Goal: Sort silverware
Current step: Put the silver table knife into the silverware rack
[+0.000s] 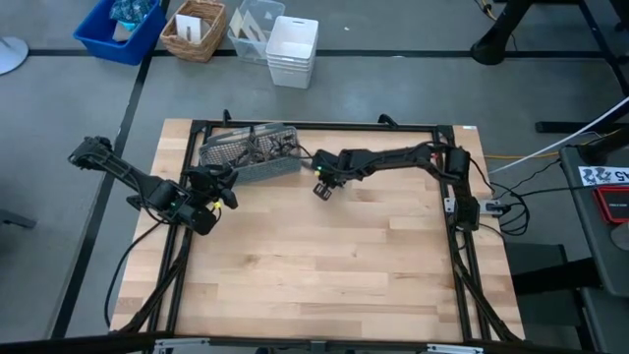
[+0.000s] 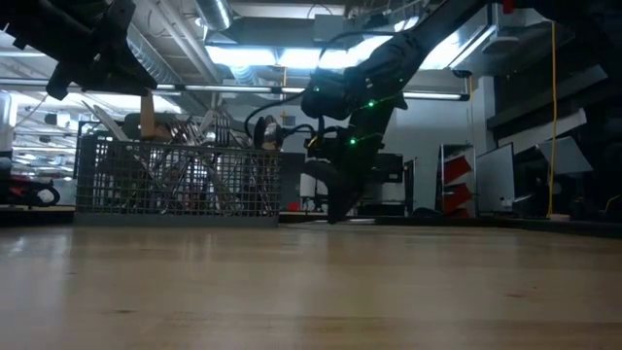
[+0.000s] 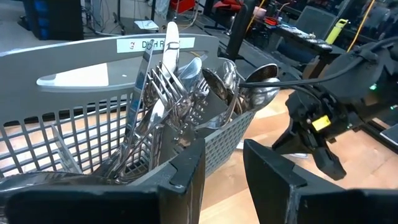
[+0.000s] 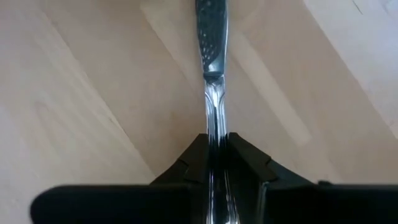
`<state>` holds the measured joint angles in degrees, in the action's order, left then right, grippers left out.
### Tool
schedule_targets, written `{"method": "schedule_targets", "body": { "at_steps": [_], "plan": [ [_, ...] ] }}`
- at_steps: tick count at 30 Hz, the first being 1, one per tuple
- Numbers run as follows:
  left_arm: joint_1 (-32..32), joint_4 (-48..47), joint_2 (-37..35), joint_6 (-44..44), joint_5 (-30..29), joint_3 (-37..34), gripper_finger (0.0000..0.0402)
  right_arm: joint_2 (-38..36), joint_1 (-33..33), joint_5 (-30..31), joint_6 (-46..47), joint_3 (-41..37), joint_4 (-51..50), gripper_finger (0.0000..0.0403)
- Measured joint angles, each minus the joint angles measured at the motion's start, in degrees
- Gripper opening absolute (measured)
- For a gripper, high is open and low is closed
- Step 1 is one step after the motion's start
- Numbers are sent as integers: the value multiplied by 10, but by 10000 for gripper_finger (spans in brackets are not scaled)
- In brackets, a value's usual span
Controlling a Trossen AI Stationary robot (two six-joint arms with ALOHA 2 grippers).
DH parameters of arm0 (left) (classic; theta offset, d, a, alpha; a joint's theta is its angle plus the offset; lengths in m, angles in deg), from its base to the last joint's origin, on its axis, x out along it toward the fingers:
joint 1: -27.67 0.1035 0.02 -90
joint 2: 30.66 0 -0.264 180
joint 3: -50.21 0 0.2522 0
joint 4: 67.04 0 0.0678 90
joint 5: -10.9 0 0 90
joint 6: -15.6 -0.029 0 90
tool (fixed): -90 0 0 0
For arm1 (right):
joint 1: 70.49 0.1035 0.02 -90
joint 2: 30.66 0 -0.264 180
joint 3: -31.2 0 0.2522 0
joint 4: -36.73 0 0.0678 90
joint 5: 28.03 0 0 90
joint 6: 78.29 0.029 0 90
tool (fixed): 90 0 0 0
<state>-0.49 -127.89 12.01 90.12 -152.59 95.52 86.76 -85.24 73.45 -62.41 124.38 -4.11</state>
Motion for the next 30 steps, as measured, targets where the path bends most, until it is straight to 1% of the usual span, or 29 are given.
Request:
{"method": "schedule_targets", "body": {
  "at_steps": [13,25,30],
  "plan": [
    [0,0,0,0,0,0,102,-5,-10,-21,1,8,-7,48],
    [0,0,0,0,0,0,102,-7,-10,-10,-14,124,-142,45],
    [0,0,0,-11,0,0,102,-7,-10,-7,-14,154,-197,14]
  ]
}}
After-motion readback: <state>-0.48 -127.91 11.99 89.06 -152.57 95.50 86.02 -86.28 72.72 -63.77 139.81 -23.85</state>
